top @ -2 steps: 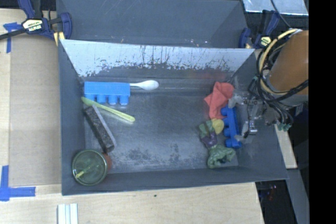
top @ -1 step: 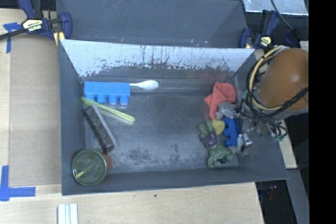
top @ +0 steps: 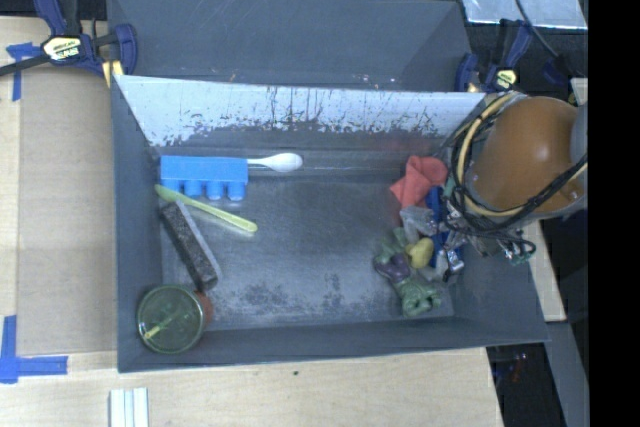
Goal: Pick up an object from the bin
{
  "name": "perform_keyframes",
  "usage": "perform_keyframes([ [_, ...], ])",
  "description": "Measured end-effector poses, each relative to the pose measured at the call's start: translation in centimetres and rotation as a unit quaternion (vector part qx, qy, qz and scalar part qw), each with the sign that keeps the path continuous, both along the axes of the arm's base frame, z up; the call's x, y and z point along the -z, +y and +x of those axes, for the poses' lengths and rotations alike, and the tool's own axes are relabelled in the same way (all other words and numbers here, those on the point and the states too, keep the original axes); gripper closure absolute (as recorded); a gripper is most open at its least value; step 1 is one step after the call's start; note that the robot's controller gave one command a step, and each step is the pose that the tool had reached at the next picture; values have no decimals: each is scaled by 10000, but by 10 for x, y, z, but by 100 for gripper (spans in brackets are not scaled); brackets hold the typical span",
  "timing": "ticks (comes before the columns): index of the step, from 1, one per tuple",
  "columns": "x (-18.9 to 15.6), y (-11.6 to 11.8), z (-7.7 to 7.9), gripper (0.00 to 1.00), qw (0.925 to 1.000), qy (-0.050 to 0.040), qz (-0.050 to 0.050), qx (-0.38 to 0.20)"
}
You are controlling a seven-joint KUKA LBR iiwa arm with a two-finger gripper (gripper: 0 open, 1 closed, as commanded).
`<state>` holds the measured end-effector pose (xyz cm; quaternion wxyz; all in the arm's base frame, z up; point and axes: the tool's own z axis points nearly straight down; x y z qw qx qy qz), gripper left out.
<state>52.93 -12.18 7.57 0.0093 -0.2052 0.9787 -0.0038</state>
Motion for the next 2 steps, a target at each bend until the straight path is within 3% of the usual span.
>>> perform_keyframes([
  [1, 0, 0, 0, 100, 10000, 0, -1, -3],
  [2, -54, 0, -1, 100, 10000, 27, 7, -79],
])
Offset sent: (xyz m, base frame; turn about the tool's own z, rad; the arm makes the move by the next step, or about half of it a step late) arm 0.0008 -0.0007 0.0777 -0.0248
